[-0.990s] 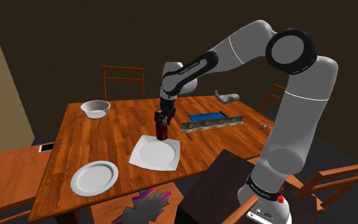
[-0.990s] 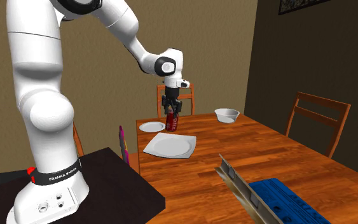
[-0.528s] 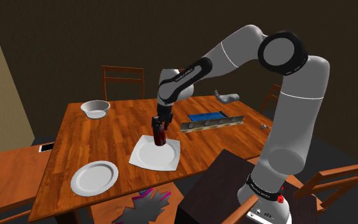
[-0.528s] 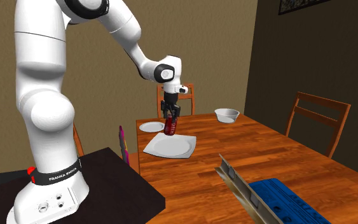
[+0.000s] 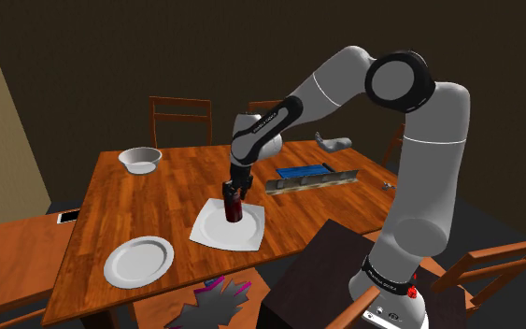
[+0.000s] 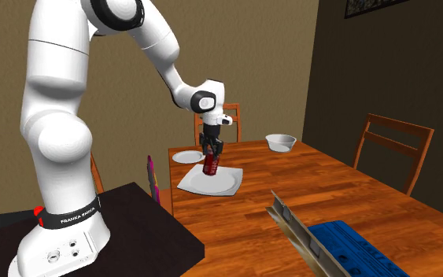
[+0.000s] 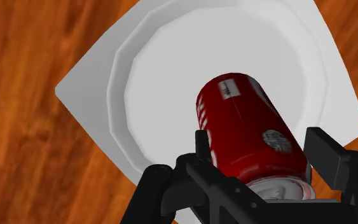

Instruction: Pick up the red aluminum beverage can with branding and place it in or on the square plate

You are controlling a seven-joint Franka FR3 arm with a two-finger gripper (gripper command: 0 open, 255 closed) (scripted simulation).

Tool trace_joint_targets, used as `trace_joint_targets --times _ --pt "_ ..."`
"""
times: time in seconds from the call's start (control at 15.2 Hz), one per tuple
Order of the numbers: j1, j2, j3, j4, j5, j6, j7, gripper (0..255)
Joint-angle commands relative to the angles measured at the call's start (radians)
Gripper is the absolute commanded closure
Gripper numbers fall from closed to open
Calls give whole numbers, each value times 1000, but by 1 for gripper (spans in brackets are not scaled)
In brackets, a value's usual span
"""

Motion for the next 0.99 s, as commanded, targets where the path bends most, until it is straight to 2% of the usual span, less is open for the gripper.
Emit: trace_joint_targets --times 0.0,0.2,0.73,0.79,0.92 --pt "0 19 2 -4 4 24 -5 255" --pt "-2 58 5 -5 12 64 -13 255" --pt "-2 58 5 -6 12 64 -13 255" --pt "-2 58 5 -5 12 64 -13 0" --pt "-2 58 5 -5 12 64 -13 0"
